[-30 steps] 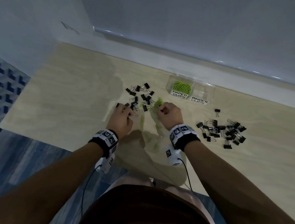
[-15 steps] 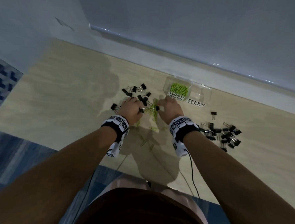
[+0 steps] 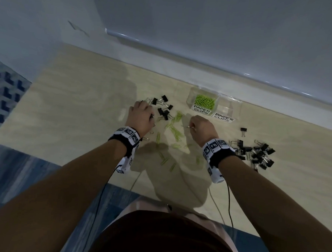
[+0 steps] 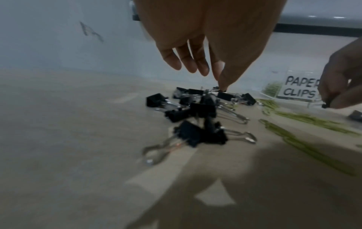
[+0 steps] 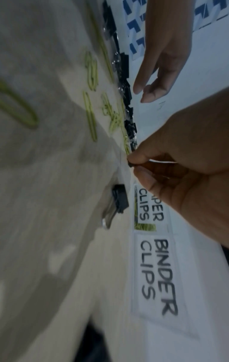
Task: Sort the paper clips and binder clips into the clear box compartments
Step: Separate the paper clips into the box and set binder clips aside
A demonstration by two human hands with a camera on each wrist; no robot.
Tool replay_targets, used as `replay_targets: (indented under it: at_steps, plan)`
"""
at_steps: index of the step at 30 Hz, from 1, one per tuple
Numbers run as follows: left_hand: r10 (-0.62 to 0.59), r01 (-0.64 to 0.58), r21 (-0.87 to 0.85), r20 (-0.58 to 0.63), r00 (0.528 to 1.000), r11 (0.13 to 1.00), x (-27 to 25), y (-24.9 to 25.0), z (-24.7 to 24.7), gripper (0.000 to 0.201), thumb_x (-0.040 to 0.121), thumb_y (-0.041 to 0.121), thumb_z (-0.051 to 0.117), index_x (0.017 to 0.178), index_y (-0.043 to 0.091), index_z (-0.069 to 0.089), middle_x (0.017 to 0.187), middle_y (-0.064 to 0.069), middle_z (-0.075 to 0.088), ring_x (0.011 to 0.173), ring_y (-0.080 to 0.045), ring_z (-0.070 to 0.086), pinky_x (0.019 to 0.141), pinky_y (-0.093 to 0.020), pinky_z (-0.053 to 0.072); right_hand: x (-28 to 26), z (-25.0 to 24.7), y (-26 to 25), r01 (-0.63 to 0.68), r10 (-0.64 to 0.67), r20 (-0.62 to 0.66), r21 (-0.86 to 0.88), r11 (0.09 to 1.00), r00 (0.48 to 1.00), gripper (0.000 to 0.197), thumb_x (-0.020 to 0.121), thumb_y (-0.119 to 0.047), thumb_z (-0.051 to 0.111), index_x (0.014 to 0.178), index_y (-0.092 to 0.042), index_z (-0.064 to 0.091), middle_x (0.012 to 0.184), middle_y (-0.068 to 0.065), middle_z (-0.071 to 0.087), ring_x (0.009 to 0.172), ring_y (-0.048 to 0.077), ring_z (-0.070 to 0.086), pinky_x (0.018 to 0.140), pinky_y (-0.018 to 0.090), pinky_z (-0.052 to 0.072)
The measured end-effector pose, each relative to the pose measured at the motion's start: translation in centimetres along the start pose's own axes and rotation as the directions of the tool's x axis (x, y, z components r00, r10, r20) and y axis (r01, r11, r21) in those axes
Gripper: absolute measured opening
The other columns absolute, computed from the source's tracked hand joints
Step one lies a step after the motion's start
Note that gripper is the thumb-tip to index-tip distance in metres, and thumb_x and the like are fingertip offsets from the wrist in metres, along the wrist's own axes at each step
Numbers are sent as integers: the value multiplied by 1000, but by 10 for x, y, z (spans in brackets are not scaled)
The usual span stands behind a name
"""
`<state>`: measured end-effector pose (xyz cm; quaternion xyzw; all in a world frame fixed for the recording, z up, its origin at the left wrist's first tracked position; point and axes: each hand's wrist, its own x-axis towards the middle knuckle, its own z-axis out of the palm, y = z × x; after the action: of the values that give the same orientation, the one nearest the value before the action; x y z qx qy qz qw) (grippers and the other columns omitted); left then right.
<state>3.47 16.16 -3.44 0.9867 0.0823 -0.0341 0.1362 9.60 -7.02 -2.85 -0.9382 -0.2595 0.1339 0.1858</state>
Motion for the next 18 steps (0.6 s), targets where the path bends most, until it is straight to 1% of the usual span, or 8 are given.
replay_targets:
  at_steps: [2,4,7,9,11,13,16,18]
  plan:
    - [-15,12,66,44,999,998,4,12,6,21,86,24,51,96,11,65,117,-8,52,113,-30,41,93,-43,35,-11,-4,13,-42,42,-88,3,999,995,6,78,2,55,79,-4,57,83,13,59,75,29,54,62,27,33]
    - [-108,102,80,73,991,992,5,18,12,23,87,28,53,96,13,67,121,-7,50,116,-31,38,96,-45,32,-20,-10,28,-110,110,-107,3,994,988,4,79,0,58,80,-4,58,84,13,60,76,30,55,62,28,35]
    - [-207,205,36,70,976,978,6,19,15,21,86,33,58,96,18,70,121,-7,50,116,-30,37,96,-44,31,-28,-14,42,-149,149,7,-37,988,989,7,80,-8,62,85,-4,59,89,13,58,83,33,55,66,33,43]
    - [-226,225,13,73,971,974,5,20,13,14,83,34,62,86,23,71,117,-5,50,115,-30,37,94,-44,29,-24,-17,39,-131,133,55,-34,991,990,14,80,-11,63,92,-5,61,98,13,57,92,34,54,74,36,45]
    - [-209,210,0,86,974,978,2,22,12,12,82,36,64,80,25,69,115,-4,49,115,-30,36,94,-44,29,-13,-19,27,-111,111,56,-12,994,992,23,82,-11,61,104,-8,61,112,10,55,104,31,53,86,36,46]
    - [-166,167,6,94,982,986,-3,24,12,13,83,35,62,82,24,69,115,-4,48,115,-30,36,94,-44,28,3,-19,8,-65,67,104,-19,998,992,33,86,-11,56,119,-12,57,126,6,49,111,27,52,95,35,44]
    - [-120,119,14,101,988,993,-11,26,15,12,85,28,60,86,20,69,115,-5,49,116,-31,36,94,-44,28,24,-10,-19,14,2,227,-70,997,974,50,88,-7,52,136,-14,42,139,4,39,121,26,47,101,36,43]
    - [-97,94,35,108,989,995,-14,28,16,12,85,22,57,86,19,68,114,-6,50,118,-32,36,94,-44,30,30,-3,-28,46,-10,291,-114,992,957,55,88,-7,49,141,-13,35,146,4,32,127,29,41,104,41,41]
